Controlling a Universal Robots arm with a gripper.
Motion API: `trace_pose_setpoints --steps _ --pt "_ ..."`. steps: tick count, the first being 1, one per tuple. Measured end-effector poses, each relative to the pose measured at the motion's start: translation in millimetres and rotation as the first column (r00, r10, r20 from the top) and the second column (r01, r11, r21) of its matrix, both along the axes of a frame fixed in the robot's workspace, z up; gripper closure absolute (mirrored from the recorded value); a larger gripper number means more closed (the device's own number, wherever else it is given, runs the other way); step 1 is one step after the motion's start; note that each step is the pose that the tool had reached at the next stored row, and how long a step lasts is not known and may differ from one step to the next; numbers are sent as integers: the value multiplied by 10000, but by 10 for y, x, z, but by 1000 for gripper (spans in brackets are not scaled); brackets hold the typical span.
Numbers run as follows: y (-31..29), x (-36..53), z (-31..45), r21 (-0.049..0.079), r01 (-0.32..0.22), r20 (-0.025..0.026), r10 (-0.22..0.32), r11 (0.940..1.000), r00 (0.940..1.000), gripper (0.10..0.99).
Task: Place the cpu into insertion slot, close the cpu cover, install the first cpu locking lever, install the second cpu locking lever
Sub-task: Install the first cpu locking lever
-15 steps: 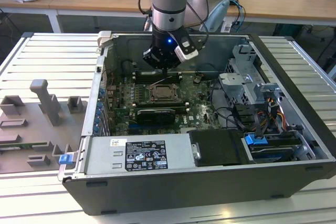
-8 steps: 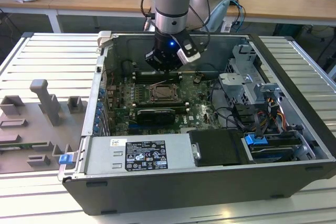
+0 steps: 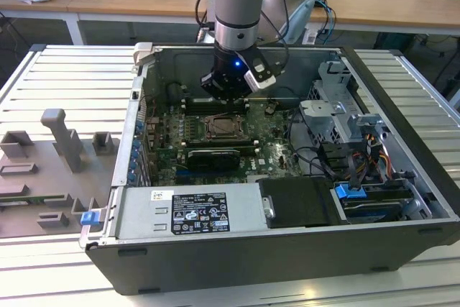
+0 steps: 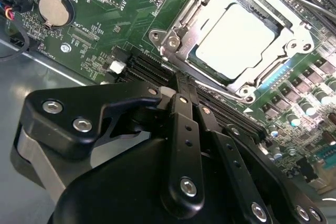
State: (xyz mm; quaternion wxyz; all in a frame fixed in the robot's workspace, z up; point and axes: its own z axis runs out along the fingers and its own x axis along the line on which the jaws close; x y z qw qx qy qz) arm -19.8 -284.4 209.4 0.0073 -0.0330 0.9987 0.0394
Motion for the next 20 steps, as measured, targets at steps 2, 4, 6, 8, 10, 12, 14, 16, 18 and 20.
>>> trace_pose_setpoints --steps 2,4,6,8,10,12,14,16,18,20 --pt "0 4 -14 0 0 0 0 10000 10000 980" --pt "0 7 -29 0 -1 0 1 10000 10000 980" --pt "0 9 -41 -3 0 -1 0 10000 10000 980" --pt "0 10 -46 -12 -1 -1 1 10000 10000 980" --pt "0 11 -53 -35 -2 -1 2 10000 10000 980" --pt "-1 11 -57 -51 -1 -1 1 10000 10000 980" --pt "0 12 -65 -64 -1 -1 1 10000 10000 980" --pt "3 14 -76 -54 -1 6 1 10000 10000 980" --pt "0 12 -77 -69 0 0 0 10000 10000 980" --pt "0 13 -77 -70 0 -1 0 10000 10000 980"
